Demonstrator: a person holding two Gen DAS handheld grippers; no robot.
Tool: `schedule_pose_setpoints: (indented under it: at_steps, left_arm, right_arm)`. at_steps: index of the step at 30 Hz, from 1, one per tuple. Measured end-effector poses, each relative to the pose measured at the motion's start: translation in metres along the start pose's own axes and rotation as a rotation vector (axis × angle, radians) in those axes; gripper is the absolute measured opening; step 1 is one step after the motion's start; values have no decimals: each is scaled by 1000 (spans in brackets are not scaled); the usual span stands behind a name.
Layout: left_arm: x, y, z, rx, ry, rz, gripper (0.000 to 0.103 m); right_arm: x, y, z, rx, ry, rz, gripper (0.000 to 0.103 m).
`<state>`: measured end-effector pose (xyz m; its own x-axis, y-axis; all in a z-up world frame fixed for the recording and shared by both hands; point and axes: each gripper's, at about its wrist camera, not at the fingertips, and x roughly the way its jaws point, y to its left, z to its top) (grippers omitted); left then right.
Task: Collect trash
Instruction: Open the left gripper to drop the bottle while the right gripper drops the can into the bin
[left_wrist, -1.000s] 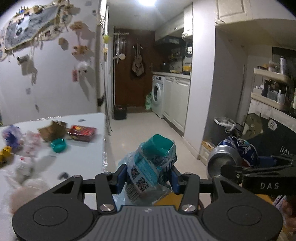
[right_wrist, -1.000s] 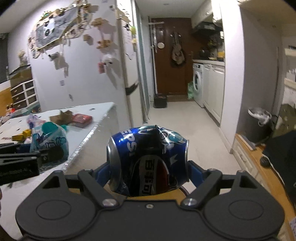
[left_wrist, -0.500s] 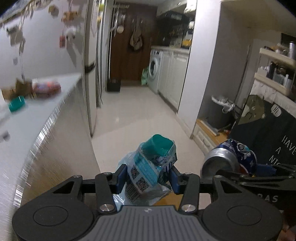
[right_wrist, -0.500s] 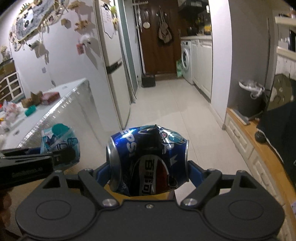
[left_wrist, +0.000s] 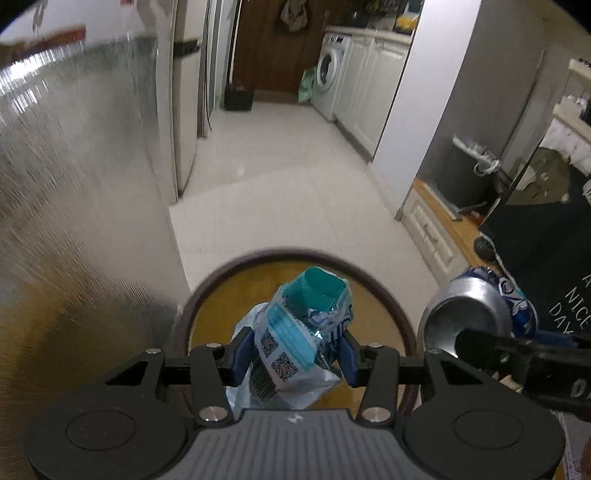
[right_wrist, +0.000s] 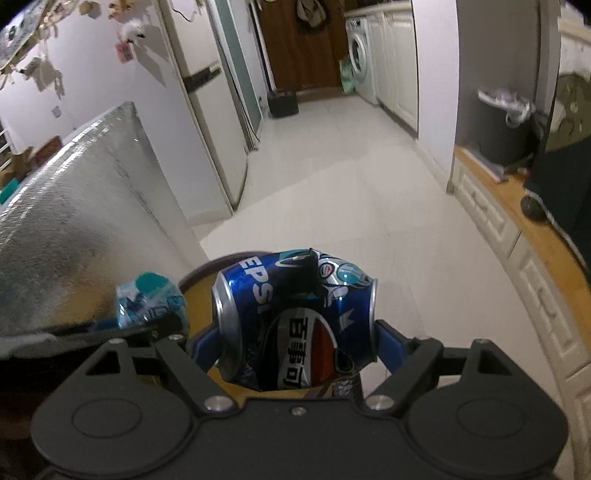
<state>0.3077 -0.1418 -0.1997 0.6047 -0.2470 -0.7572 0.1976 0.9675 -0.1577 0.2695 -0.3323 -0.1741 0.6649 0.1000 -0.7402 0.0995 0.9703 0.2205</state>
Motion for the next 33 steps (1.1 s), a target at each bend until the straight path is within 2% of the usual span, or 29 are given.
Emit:
schedule_pose_setpoints:
  at_steps: [10, 24, 25, 28, 30, 33]
  left_arm:
    - [65, 17, -7, -42, 90, -5, 49]
    - [101, 13, -22, 23, 191, -20, 51]
    - [102, 13, -23, 29, 197, -23, 52]
    - [104, 11, -25, 41, 211, -32, 64]
    - [103, 9, -27, 54, 226, -51, 76]
    - [99, 1, -29, 83, 231, -73, 83]
  right_arm:
    - [49, -2, 7, 59, 95, 5, 85]
    - [90, 15, 34, 88, 137, 3, 85]
    - [92, 17, 35, 87, 141, 4, 85]
    - [99, 22, 37, 80, 157, 6, 86]
    - [104, 24, 37, 67, 174, 7, 86]
    - [111, 27, 38, 53, 191, -5, 86]
